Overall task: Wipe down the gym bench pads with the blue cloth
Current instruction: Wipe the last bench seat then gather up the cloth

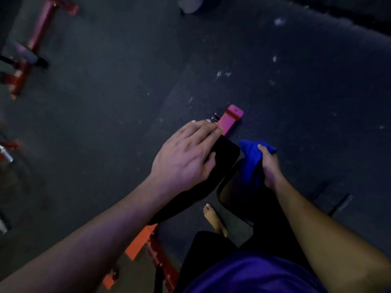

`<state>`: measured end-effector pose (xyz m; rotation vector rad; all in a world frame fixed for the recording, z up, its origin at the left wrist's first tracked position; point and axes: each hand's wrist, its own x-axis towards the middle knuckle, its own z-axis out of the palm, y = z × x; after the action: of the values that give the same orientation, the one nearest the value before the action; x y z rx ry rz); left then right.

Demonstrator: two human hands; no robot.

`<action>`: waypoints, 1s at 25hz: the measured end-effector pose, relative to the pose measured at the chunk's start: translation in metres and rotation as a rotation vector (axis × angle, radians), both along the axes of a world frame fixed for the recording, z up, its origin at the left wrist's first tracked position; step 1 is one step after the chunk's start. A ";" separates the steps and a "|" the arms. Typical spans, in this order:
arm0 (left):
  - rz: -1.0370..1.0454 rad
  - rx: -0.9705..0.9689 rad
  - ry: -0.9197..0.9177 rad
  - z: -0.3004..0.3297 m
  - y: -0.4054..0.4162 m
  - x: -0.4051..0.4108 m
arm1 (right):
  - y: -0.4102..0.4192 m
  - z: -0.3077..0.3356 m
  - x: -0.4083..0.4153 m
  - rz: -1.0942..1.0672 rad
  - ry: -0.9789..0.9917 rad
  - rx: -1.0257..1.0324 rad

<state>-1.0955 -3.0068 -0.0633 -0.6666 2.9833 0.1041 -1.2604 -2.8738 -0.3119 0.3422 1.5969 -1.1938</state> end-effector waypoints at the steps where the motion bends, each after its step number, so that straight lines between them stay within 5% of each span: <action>1: 0.015 -0.007 0.016 -0.004 -0.002 -0.002 | 0.006 0.000 0.003 -0.039 -0.030 -0.020; 11: -0.075 -0.035 0.132 -0.011 -0.004 0.006 | 0.066 -0.018 0.096 -0.560 -0.144 -0.083; 18: -0.221 -0.033 0.197 -0.006 -0.001 0.009 | 0.058 -0.025 0.111 -0.588 -0.195 -0.173; 25: -0.530 -0.265 -0.176 -0.003 0.038 0.067 | 0.052 -0.045 0.130 -0.585 -0.214 -0.285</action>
<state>-1.0284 -2.9690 -0.0662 0.1136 2.9076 -0.3660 -1.1305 -2.8217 -0.3564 0.7564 1.1479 -1.7374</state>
